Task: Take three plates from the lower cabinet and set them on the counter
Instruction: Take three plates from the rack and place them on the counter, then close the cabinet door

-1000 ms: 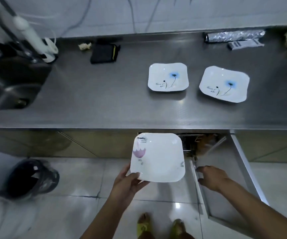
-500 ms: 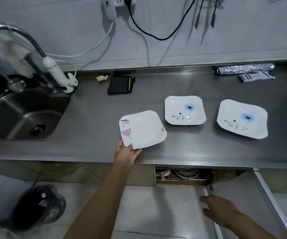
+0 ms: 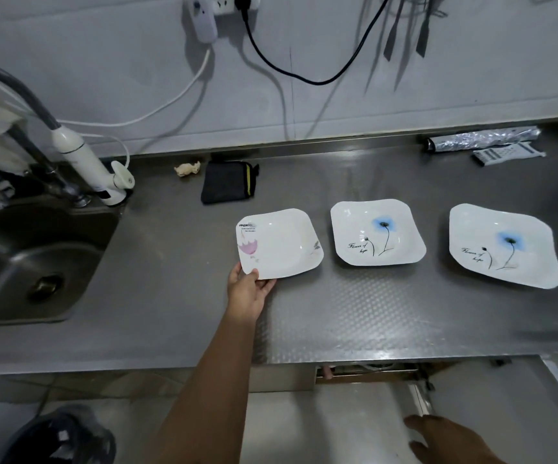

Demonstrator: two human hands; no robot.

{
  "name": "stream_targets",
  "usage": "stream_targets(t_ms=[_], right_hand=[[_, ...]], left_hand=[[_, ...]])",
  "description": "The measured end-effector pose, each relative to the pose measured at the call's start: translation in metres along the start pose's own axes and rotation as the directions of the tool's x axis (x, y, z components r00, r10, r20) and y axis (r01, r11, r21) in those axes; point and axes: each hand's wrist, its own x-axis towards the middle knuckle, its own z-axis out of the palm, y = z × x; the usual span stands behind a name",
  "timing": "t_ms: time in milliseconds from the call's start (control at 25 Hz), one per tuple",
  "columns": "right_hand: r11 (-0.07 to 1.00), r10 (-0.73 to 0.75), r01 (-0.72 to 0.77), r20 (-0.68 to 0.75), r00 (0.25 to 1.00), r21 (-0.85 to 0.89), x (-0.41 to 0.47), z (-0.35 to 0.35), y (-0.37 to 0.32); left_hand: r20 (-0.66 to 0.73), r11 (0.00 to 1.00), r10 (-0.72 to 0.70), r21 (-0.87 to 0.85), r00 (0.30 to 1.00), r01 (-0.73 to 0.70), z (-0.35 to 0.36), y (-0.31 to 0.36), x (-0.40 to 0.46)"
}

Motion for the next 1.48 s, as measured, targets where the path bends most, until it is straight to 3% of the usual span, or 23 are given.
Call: stream_targets(t_ms=[80, 120, 200, 280, 320, 480, 600, 720, 880, 1000, 1080, 1200, 1320, 1400, 1480], right_hand=[[0.999, -0.036, 0.04, -0.176, 0.984, 0.022, -0.003, -0.004, -0.003], [0.998, -0.038, 0.046, -0.157, 0.987, 0.045, -0.007, -0.004, -0.005], [0.996, 0.062, -0.065, 0.043, 0.997, 0.06, -0.006, 0.004, -0.002], [0.996, 0.052, -0.06, 0.115, 0.992, 0.072, -0.003, 0.009, 0.003], [0.996, 0.067, -0.077, 0.17, 0.983, 0.052, -0.001, 0.009, 0.004], [0.988, 0.148, -0.153, 0.17, 0.974, 0.018, -0.003, 0.008, 0.011], [0.978, 0.188, -0.196, 0.116, 0.975, 0.068, -0.02, 0.007, 0.028], [0.961, 0.253, -0.258, 0.059, 0.966, 0.103, -0.05, 0.012, 0.057], [0.897, 0.417, -0.404, -0.042, 0.908, 0.182, -0.102, 0.032, 0.118], [0.808, 0.548, -0.505, -0.07, 0.834, 0.304, -0.136, 0.055, 0.16], [0.741, 0.612, -0.546, -0.057, 0.789, 0.391, -0.158, 0.071, 0.188], [0.686, 0.614, -0.542, 0.014, 0.789, 0.486, -0.179, 0.093, 0.219], [0.613, 0.625, -0.52, 0.038, 0.78, 0.594, -0.19, 0.111, 0.24], [0.56, 0.615, -0.51, 0.086, 0.784, 0.653, -0.193, 0.117, 0.246], [0.527, 0.588, -0.497, 0.126, 0.799, 0.69, -0.196, 0.123, 0.249]], left_hand=[[-0.005, 0.999, 0.017, 0.044, 1.0, -0.017, 0.001, 0.002, 0.007], [-0.018, 0.996, 0.032, 0.089, 0.999, -0.031, 0.002, 0.003, 0.008], [-0.05, 0.972, 0.083, 0.224, 0.995, -0.07, 0.003, 0.003, 0.008], [-0.072, 0.918, 0.164, 0.377, 0.984, -0.125, 0.003, 0.004, 0.008], [-0.073, 0.879, 0.204, 0.452, 0.976, -0.149, 0.001, 0.004, 0.009], [-0.071, 0.643, 0.329, 0.747, 0.942, -0.168, -0.003, -0.002, -0.02], [0.089, 0.452, 0.371, 0.852, 0.924, -0.264, -0.006, -0.037, -0.082], [0.405, 0.306, 0.15, 0.848, 0.902, -0.432, -0.002, -0.096, -0.148], [0.718, -0.01, -0.165, 0.684, 0.676, -0.729, 0.031, -0.194, -0.212], [0.794, -0.141, -0.378, 0.459, 0.476, -0.877, 0.06, -0.259, -0.248], [0.767, -0.262, -0.518, 0.279, 0.378, -0.924, 0.077, -0.308, -0.27], [0.694, -0.367, -0.659, 0.04, 0.29, -0.929, 0.094, -0.372, -0.299], [0.677, -0.376, -0.687, -0.022, 0.263, -0.926, 0.101, -0.415, -0.316], [0.688, -0.364, -0.698, -0.105, 0.196, -0.926, 0.101, -0.433, -0.317], [0.636, -0.439, -0.747, -0.252, 0.194, -0.862, 0.1, -0.44, -0.318]])
